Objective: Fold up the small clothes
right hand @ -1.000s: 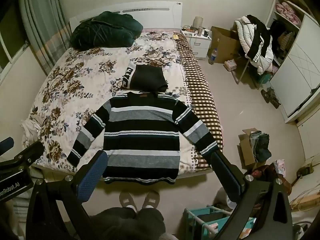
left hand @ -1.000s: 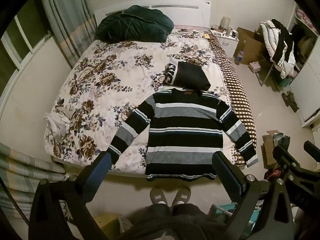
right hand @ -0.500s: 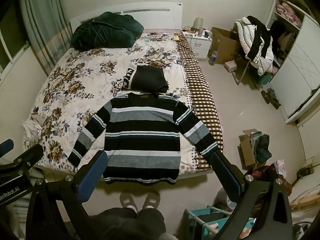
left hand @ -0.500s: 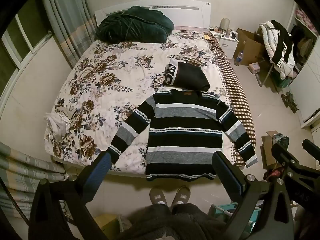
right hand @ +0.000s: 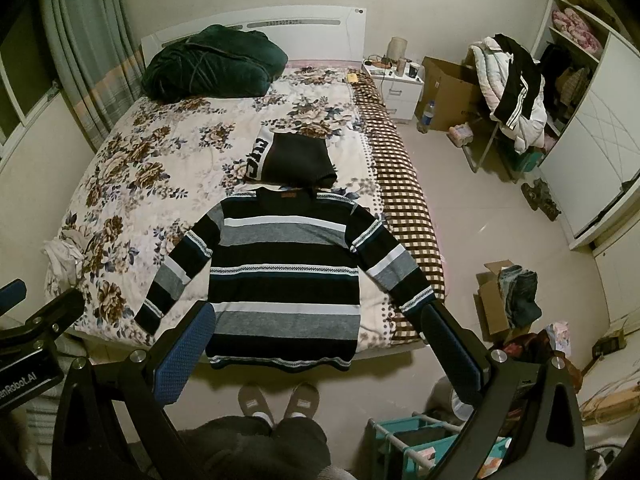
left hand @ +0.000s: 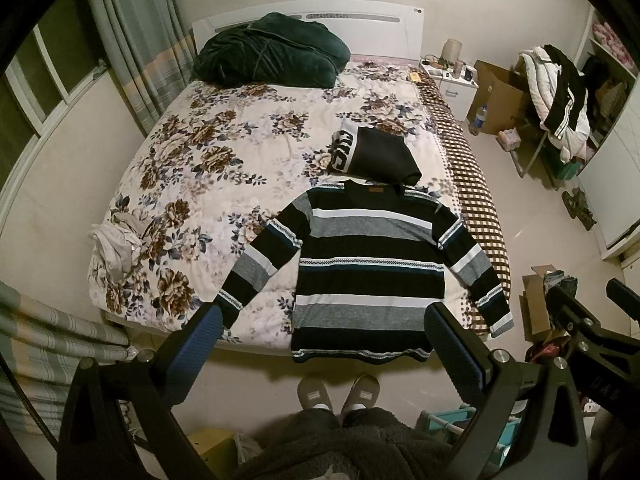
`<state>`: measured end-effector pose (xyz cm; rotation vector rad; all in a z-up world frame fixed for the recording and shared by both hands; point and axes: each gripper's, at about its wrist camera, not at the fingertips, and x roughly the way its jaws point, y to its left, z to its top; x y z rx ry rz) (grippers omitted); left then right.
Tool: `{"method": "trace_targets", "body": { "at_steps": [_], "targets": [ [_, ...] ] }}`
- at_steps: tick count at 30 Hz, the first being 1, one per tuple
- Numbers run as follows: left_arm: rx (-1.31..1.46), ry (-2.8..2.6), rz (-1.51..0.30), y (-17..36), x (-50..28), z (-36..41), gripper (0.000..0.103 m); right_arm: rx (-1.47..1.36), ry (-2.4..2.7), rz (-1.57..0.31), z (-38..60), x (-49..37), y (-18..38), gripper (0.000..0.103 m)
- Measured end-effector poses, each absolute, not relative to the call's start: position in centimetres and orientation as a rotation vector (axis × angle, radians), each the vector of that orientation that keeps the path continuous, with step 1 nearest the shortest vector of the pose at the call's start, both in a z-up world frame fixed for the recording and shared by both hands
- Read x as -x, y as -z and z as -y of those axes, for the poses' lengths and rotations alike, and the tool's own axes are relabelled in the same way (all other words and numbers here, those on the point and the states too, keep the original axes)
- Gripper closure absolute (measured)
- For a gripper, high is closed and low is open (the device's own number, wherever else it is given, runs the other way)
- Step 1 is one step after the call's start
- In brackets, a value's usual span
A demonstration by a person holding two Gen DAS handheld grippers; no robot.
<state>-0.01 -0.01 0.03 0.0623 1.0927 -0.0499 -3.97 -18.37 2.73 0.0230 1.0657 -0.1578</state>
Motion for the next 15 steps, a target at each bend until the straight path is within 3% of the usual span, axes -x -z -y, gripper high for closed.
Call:
{"method": "trace_targets", "body": {
  "at_steps": [15],
  "targets": [
    [-0.059,0.051,-1.089,-0.03,0.02,-0.02,0.0,-0.02,0.158,-1.062,18.26,3.93,-3.01,0.0]
  ]
}}
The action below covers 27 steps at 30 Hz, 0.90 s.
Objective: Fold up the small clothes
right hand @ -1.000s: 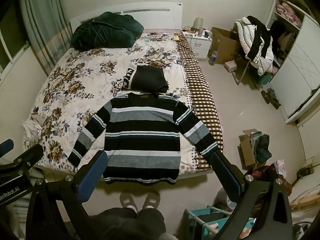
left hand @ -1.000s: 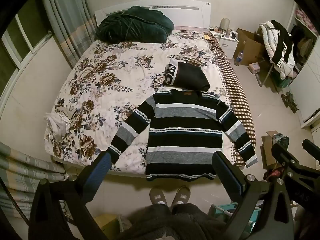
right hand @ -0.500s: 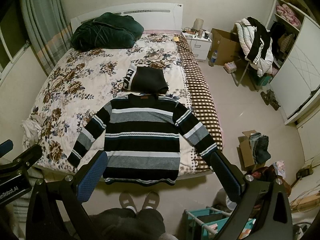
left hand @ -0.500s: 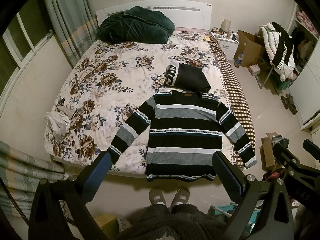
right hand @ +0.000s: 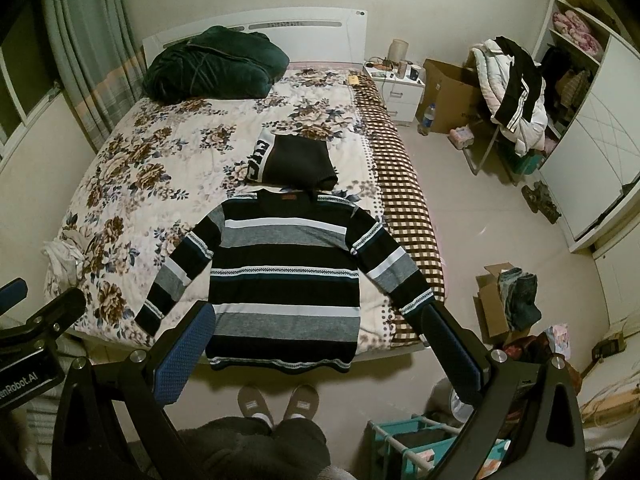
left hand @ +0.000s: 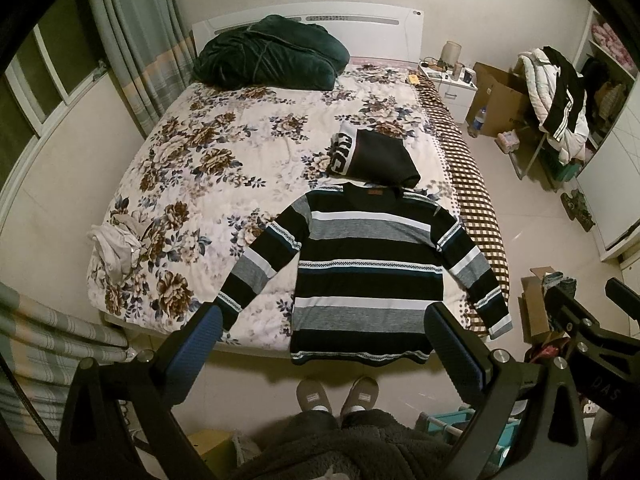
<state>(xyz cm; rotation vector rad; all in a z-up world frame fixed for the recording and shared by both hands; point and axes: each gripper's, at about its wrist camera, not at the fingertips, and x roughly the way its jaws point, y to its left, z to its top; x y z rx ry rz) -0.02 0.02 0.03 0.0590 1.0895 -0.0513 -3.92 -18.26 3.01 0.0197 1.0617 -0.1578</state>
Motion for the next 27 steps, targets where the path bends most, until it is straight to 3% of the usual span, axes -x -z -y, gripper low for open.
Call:
{"method": "trace_targets", "body": {
  "at_steps": [27],
  "targets": [
    [-0.058,0.052,-1.074,-1.5,-1.3,0.1,0.0,-0.018,0.158,-1.055,18.1,3.9,-3.6,0.0]
  ]
}}
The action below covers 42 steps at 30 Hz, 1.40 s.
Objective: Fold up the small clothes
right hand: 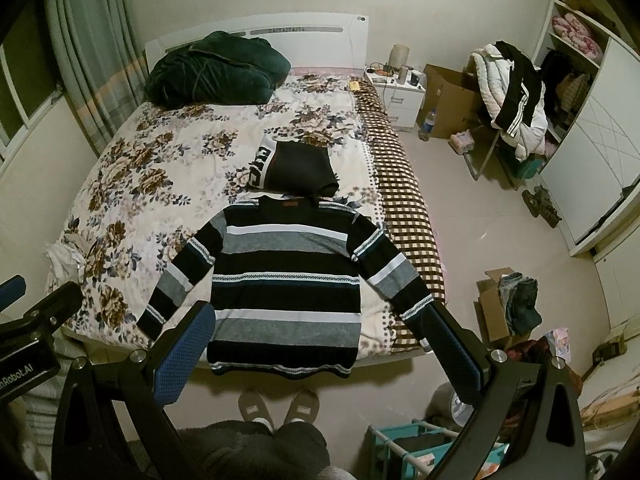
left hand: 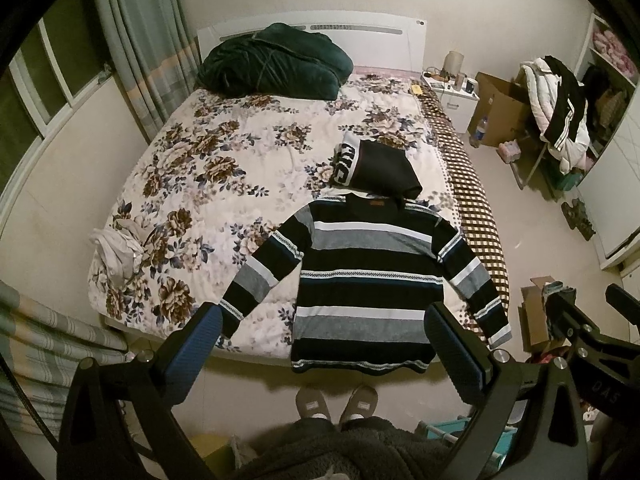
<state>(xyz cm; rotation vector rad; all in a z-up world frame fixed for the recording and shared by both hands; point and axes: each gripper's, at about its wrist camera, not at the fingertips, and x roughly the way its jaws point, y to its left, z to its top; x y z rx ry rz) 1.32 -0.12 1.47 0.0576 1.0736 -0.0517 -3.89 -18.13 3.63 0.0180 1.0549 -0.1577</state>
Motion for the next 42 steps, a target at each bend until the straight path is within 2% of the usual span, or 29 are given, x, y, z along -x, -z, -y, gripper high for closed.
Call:
{"method": "trace_targets", "body": {
  "at_steps": [18,23,28,32,36,42],
  "targets": [
    [-0.054,0.054,-1.061,-1.8,-1.4,0.6,0.0,-0.017,0.157,-1.05,17.7,3.9,-3.8,0.0],
    [-0.065,0.055,-1.054,-2.1,-3.9,1.2,0.0,-0.033,0.167,-1.069,17.6,3.4,-3.1,0.0],
    [-0.107,0.029,-1.018,0.0,-8.5,2.0,0.0,-0.13,0.222,-1.1,20.4,0.4,-0.1,0.0],
    [-0.165,0.044,-0.979,4.0,-14.0,4.3,0.0,-0.315,0.295,-1.135,23.9,-2.4,6.0,0.0],
    [-0.206,0.049,-0.999,9.6,-15.6,5.2,0.0,-0.514,0.425,-1.143,30.3,-3.9,13.7,0.0],
    [-0.269,0.043,-1.107,19.7,-19.5,10.6,0.0,-0.803,0.621,-1.132,41.2,-3.2,29.5,0.0]
  ]
}}
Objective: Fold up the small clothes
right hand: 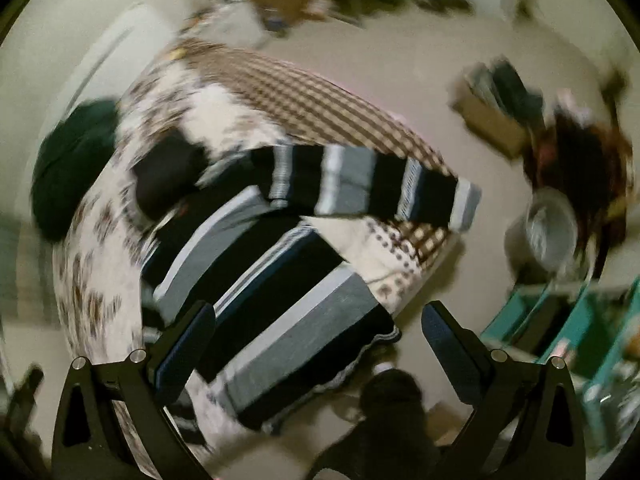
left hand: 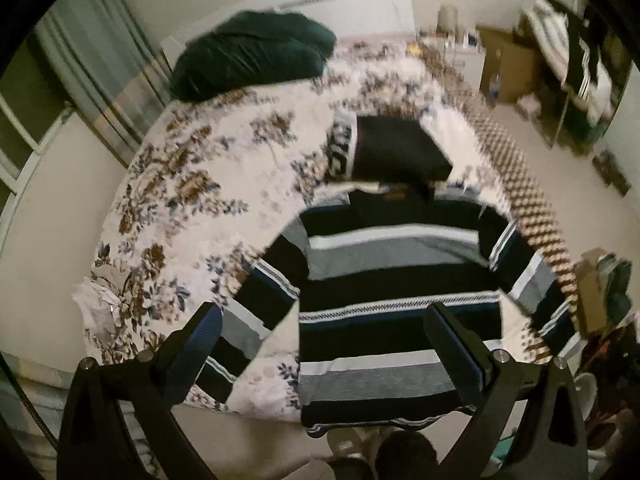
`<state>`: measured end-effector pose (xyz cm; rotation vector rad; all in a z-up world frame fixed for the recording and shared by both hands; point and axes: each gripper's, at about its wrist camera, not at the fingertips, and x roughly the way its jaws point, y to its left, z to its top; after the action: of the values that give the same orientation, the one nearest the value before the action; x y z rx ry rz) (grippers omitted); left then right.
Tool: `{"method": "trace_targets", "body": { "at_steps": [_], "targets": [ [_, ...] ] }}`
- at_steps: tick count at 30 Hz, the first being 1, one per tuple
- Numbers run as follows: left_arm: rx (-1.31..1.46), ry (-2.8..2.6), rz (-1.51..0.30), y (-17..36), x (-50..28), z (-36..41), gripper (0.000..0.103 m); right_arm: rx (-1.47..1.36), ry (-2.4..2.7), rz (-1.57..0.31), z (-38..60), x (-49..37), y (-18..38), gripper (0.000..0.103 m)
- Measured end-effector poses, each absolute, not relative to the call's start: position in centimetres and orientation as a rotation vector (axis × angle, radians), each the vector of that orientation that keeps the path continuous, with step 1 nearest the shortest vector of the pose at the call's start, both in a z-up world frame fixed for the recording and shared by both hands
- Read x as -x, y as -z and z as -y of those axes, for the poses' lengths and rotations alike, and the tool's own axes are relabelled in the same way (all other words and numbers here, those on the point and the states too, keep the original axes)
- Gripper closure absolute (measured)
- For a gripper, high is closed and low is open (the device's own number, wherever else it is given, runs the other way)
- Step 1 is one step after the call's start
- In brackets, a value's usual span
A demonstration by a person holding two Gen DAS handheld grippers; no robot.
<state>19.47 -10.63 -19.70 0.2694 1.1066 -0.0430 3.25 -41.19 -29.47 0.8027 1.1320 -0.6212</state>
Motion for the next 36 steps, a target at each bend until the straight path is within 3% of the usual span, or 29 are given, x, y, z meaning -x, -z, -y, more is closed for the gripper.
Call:
{"method": "trace_targets", "body": {
  "at_steps": [9,15,19,22,32,36],
  "targets": [
    [-0.394,0.064,-1.288,33.7,-21.9,17.5,0.0,-1.216,0.822,-1.002,53.9,0.3,53.1,0.0],
    [-0.457,0.068,-1.356,43.0,-23.9,21.0,0.0,-1.466,0.959,-0.719,57.8,3.7,64.2,0.0],
    [-0.453,0.07,-1.392,48.5,-25.3,22.7,0.0,-1.567,1.001,-0.546,58.6,5.5,68.9,0.003],
    [-0.468,0.072,-1.4,51.1,-25.9,23.9,0.0,-1.598,1.012,-0.44,58.8,6.7,72.9,0.019],
    [-0.478,0.098,-1.373,54.0,-26.6,26.2,0.0,-1.612,1.047,-0.304,60.0,11.2,78.9,0.019],
    [-0.462,0.095,-1.374,54.2,-26.8,26.3,0.0,-1.653,1.073,-0.248,61.6,12.5,80.8,0.026]
  ]
}}
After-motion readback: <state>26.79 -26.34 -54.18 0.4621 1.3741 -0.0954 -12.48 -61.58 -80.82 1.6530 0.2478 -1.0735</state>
